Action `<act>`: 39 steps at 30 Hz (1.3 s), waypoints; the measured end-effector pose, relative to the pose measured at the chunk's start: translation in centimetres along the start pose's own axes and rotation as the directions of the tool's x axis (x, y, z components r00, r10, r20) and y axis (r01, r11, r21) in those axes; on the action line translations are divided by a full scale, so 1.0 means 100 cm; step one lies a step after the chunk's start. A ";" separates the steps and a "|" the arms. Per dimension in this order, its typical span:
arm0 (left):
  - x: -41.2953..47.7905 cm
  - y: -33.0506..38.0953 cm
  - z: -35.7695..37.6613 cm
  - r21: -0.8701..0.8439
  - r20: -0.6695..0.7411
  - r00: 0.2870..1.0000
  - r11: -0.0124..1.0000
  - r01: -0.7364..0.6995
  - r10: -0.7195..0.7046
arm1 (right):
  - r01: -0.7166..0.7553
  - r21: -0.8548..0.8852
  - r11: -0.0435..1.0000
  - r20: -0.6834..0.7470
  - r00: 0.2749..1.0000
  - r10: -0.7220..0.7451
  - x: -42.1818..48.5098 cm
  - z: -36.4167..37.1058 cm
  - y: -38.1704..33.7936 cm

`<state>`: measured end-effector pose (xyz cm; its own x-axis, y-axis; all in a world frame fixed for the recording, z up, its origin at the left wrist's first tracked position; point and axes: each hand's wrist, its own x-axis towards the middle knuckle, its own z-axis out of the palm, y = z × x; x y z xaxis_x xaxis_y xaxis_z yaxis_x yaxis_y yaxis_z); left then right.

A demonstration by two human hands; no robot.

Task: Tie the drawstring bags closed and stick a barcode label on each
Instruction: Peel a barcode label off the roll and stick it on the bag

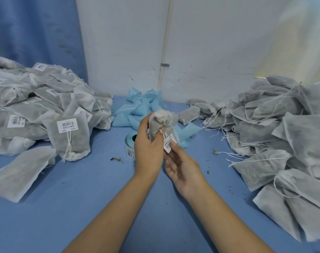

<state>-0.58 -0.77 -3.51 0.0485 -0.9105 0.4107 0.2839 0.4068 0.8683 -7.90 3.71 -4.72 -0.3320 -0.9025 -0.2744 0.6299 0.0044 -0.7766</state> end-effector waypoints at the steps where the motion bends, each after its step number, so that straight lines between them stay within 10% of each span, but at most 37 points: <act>1: 0.001 0.001 0.000 -0.001 0.003 1.000 1.000 0.007 -0.007 | 0.018 -0.039 0.999 -0.010 1.000 -0.019 -0.001 0.000 -0.001; 7: 0.012 0.007 -0.008 -0.016 0.039 0.995 0.995 0.097 -0.097 | 0.175 -0.306 0.936 -0.052 0.978 -0.200 0.003 -0.003 -0.001; 28: 0.018 -0.004 -0.023 0.009 0.428 0.786 0.872 0.490 -0.446 | 0.298 0.047 0.953 0.042 0.953 -0.300 0.007 -0.006 -0.015; 39: 0.024 0.014 -0.029 0.340 0.476 0.740 0.875 0.345 -0.476 | 0.357 0.000 0.934 -0.011 0.934 -0.357 0.006 0.001 -0.013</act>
<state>2.72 -2.60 -2.11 -0.5548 -0.8317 0.0226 -0.0605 0.0675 0.9959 -8.88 3.10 -3.88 -0.5423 -0.8401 0.0145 0.4700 -0.3176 -0.8236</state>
